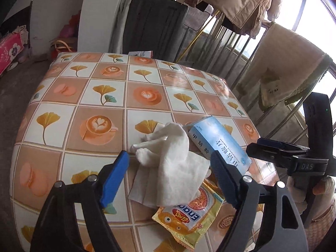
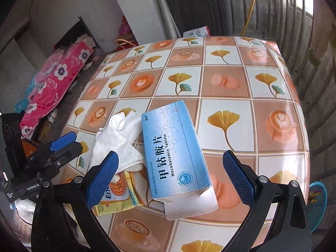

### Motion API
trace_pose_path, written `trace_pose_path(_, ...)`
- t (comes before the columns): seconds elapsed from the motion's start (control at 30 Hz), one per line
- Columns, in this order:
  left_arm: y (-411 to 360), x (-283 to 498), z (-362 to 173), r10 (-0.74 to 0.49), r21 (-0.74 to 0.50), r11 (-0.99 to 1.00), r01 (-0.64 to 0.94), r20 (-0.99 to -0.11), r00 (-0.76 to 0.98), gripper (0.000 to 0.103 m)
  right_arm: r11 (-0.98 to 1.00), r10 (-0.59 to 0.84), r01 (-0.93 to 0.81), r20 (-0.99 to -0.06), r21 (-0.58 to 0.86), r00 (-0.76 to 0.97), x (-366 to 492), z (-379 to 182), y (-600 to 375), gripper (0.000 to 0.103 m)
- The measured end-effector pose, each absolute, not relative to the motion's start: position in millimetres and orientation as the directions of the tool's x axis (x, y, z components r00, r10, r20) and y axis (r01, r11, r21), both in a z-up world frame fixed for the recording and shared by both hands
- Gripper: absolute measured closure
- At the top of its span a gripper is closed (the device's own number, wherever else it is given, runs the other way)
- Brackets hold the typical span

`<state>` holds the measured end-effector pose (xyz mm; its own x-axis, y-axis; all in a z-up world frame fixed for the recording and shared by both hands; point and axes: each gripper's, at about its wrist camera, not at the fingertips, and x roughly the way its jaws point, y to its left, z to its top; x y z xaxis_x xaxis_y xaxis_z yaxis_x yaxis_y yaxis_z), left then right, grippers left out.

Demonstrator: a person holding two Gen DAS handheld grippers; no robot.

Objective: Collect trash
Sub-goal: 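Grasp the white tissue with the left tool while the right tool grasps the blue medicine box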

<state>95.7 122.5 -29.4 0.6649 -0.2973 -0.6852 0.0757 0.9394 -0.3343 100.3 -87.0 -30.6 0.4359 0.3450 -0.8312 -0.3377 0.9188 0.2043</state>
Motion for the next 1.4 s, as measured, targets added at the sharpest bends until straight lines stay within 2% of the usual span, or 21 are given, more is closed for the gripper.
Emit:
trace_pose_path(0.23, 119, 106, -38, -0.332, -0.347, 0.932, 0.103, -0.707, 0.624, 0.056, 0.925, 0.323, -0.332, -0.844, 0.186, 0.428, 107, -36, -79, 0.011)
trace_pose_path(0.53, 114, 116, -53, -0.342, -0.346, 0.932, 0.106, -0.749, 0.568, 0.069, 0.924, 0.274, -0.363, -0.866, 0.117, 0.418, 110, -44, -68, 0.011)
trace_pose_path(0.8, 113, 116, -57, -0.345, -0.353, 0.931, 0.098, -0.758, 0.553, 0.075, 0.915, 0.228, -0.4, -0.889, 0.056, 0.397, 111, -56, -58, 0.018)
trace_pose_path(0.97, 113, 116, -58, -0.344, -0.354, 0.931, 0.092, -0.763, 0.548, 0.078, 0.92, 0.216, -0.387, -0.904, 0.062, 0.369, 115, -65, -60, 0.032)
trace_pose_path(1.4, 112, 116, -60, -0.331, -0.352, 0.934, 0.068, -0.774, 0.54, 0.079, 0.95, 0.197, -0.304, -0.895, 0.073, 0.401, 118, -61, -89, 0.033)
